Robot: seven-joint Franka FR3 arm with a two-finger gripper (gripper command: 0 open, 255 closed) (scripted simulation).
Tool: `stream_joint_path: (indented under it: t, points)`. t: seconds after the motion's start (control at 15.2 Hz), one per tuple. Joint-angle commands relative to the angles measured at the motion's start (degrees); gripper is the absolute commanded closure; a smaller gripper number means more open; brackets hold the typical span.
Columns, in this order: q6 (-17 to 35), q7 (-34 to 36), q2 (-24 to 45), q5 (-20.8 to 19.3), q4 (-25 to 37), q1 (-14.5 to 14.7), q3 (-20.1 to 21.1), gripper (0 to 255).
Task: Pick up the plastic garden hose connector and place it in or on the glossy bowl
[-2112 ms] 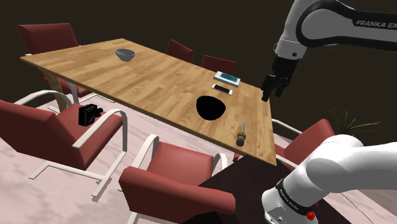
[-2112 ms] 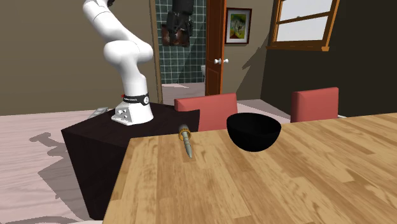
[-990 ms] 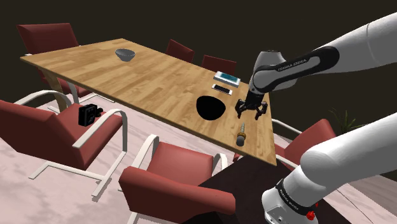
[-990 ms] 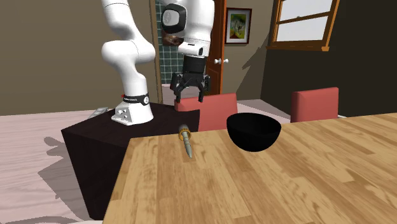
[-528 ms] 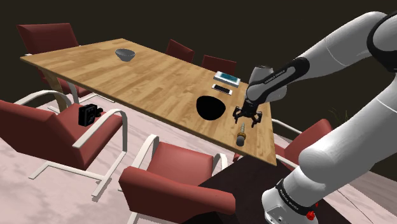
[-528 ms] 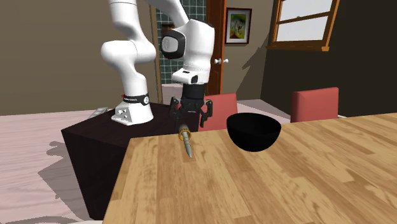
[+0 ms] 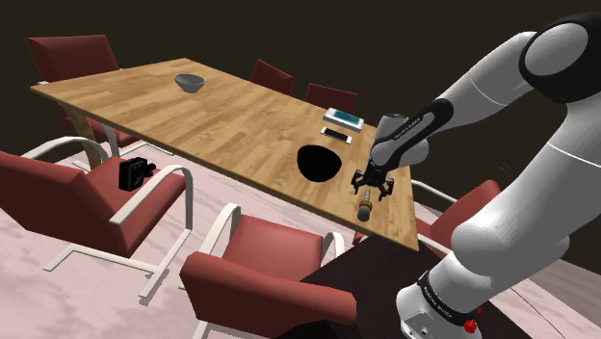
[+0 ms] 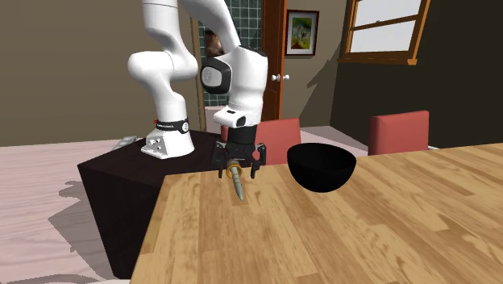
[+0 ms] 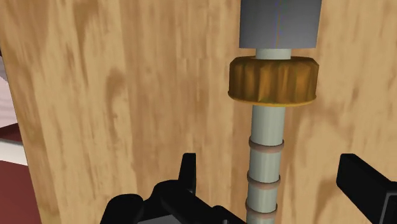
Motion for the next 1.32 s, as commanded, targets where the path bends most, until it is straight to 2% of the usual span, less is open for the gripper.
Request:
stream_joint_path:
  t: [0.0, 0.46, 0.53, 1.12, 1.25]
  points:
    - [1.21, 0.31, 1.16, -0.32, -0.02, -0.02, -0.1, 0]
    - [1.21, 0.31, 1.15, -0.32, -0.02, -0.02, -0.1, 0]
    - [1.21, 0.31, 1.15, -0.32, -0.02, -0.02, -0.1, 255]
    - [1.21, 0.31, 1.16, -0.32, -0.02, -0.02, -0.1, 255]
    - [-0.5, -0.18, -0.68, 0.14, -0.13, -0.03, 0.03, 255]
